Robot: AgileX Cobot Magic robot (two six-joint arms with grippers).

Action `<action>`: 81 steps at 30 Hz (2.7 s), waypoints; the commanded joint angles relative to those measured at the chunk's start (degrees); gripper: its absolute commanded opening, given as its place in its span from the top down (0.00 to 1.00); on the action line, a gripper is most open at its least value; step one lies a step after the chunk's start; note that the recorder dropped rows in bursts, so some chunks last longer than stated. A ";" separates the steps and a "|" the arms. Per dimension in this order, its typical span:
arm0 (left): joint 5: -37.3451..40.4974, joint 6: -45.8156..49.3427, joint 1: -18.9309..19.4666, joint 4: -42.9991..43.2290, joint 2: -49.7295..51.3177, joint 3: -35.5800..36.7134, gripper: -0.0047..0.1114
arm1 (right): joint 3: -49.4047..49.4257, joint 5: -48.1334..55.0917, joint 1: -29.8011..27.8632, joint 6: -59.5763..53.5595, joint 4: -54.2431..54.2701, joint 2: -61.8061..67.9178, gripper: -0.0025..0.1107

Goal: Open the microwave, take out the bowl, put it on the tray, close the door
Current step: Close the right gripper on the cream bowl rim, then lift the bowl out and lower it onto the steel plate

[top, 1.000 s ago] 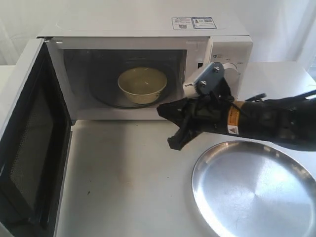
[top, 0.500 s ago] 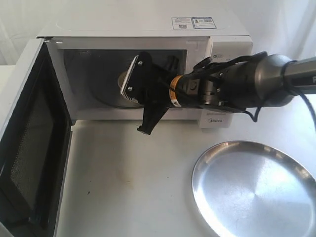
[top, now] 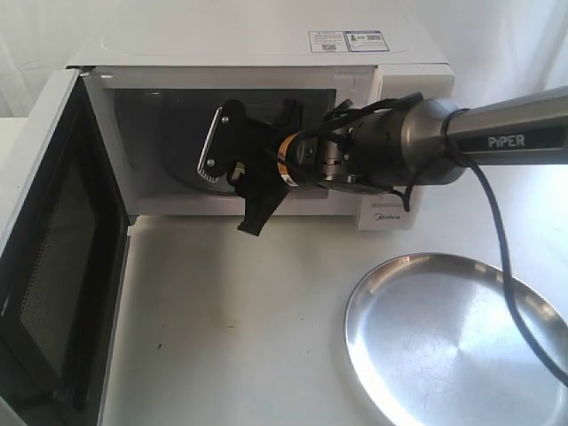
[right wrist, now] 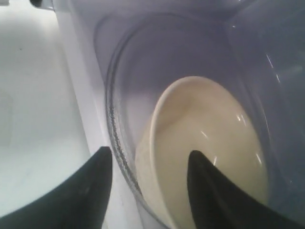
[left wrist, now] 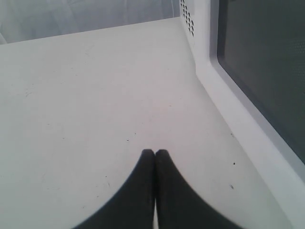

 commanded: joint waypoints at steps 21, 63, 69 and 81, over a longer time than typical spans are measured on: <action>-0.12 -0.29 -0.14 -0.17 -0.12 0.19 0.96 | -2.22 3.23 4.64 5.50 0.68 -0.18 0.98; -0.12 -0.29 -0.14 -0.17 -0.12 0.19 0.96 | 50.27 14.16 10.10 51.41 2.44 -36.87 0.89; -0.12 -0.29 -0.14 -0.17 -0.12 0.19 0.96 | 50.27 17.18 10.10 51.89 2.74 -36.87 0.62; -0.12 -0.29 -0.14 -0.17 -0.12 0.19 0.96 | 50.27 22.56 10.10 62.86 -4.22 -36.99 0.55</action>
